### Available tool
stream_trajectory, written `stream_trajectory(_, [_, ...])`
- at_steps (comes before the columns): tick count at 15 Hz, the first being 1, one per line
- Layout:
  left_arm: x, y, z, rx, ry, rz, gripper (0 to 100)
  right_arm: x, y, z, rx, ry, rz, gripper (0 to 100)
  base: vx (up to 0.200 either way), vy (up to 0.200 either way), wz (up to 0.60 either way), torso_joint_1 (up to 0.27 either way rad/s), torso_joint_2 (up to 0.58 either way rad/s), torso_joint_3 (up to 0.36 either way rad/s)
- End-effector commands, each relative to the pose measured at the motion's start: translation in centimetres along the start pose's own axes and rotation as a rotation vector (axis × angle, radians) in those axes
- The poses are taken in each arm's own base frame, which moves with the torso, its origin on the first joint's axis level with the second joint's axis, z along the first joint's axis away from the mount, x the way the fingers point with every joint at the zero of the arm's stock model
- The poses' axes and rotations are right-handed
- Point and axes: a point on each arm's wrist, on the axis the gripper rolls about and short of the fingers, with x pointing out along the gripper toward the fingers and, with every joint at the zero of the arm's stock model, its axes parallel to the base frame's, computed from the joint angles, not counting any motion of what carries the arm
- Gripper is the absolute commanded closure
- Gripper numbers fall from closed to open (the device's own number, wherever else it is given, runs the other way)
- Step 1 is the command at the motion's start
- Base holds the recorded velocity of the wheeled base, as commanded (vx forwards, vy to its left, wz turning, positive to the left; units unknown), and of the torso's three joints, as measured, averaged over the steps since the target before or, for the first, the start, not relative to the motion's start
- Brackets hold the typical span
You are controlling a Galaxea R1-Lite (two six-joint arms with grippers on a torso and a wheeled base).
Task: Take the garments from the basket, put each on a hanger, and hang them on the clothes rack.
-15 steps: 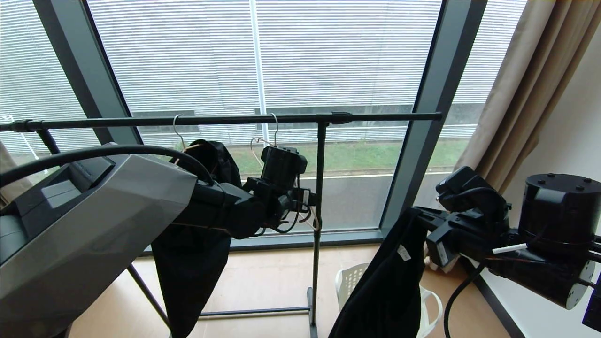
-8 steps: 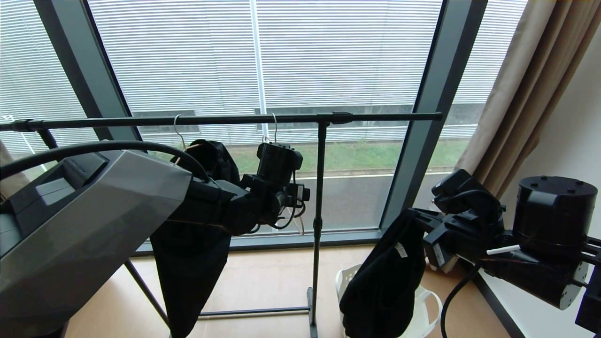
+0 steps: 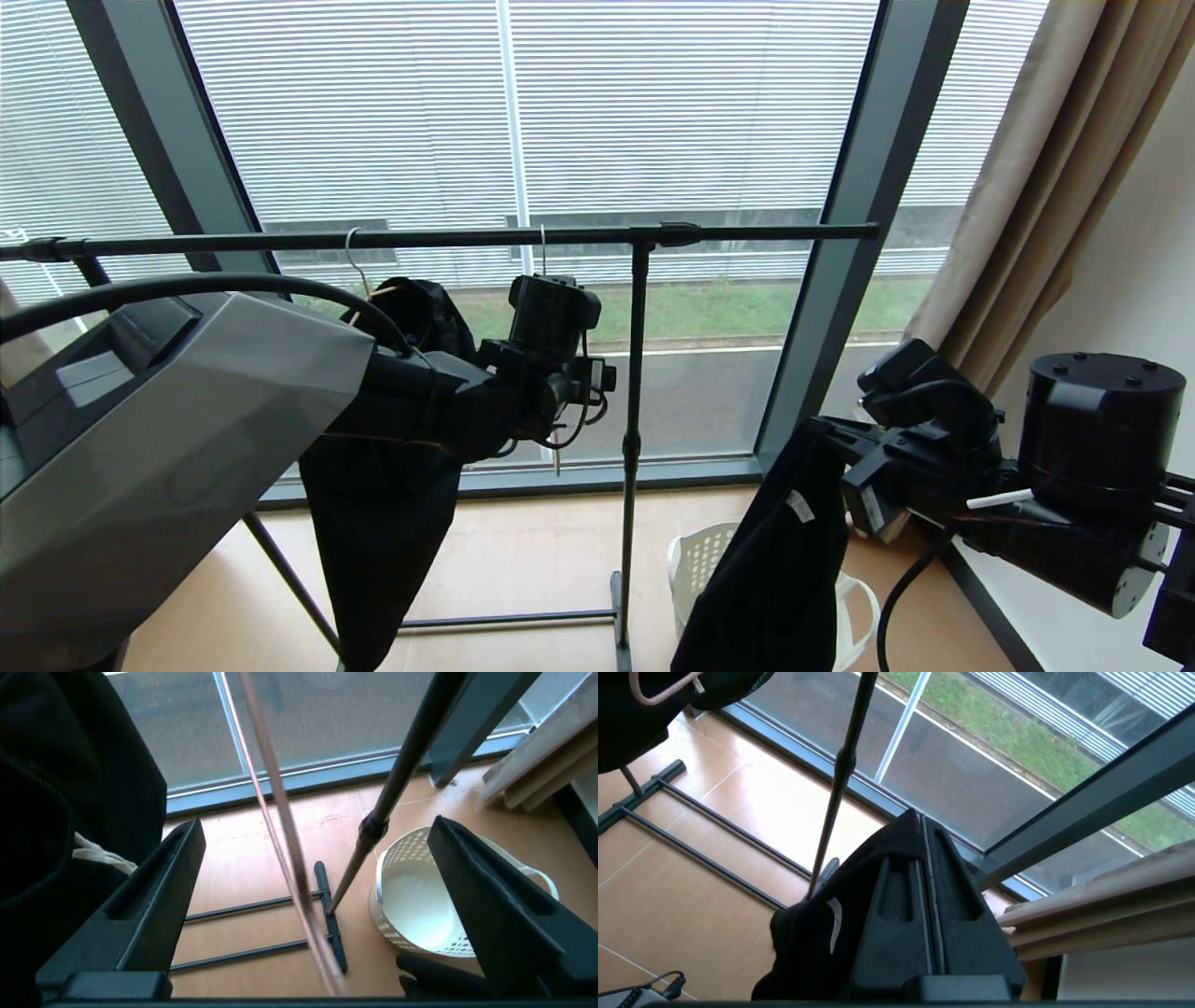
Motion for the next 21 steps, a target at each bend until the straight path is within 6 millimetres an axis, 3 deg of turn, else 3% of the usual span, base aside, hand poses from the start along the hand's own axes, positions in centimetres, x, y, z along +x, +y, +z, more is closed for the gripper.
stream_trajectory(1, [0.1,0.4,0.1,-0.005,-0.003,0.012,0,0.0,0.0,0.0,-0.001,0.002,0.001,100,0.000,0.000,0.00,0.000,0.00,0.000])
stream_trajectory(6, [0.9,2.2,-0.3,-0.015,0.017,0.072,0,0.0,0.0,-0.1,-0.001,0.003,0.001,100,0.000,0.000,0.00,0.000,0.00,0.000])
stream_trajectory(9, [1.6,2.1,-1.2,-0.006,0.041,0.077,0,0.0,0.0,-0.1,-0.001,0.003,0.001,100,0.000,0.000,0.00,0.000,0.00,0.000])
stream_trajectory(10, [1.7,2.1,-1.3,-0.006,0.042,0.077,100,0.0,0.0,-0.1,-0.001,0.005,0.002,100,0.000,0.000,0.00,0.000,0.00,0.000])
stream_trajectory(16, [1.9,2.3,-1.1,-0.010,0.036,0.082,100,0.4,0.2,-0.4,-0.003,0.021,0.007,100,0.000,0.000,0.00,0.000,0.00,0.000])
stream_trajectory(21, [0.3,2.4,0.5,-0.025,-0.005,0.069,100,0.3,0.1,-0.3,-0.002,0.015,0.005,100,0.000,0.000,0.00,0.000,0.00,0.000])
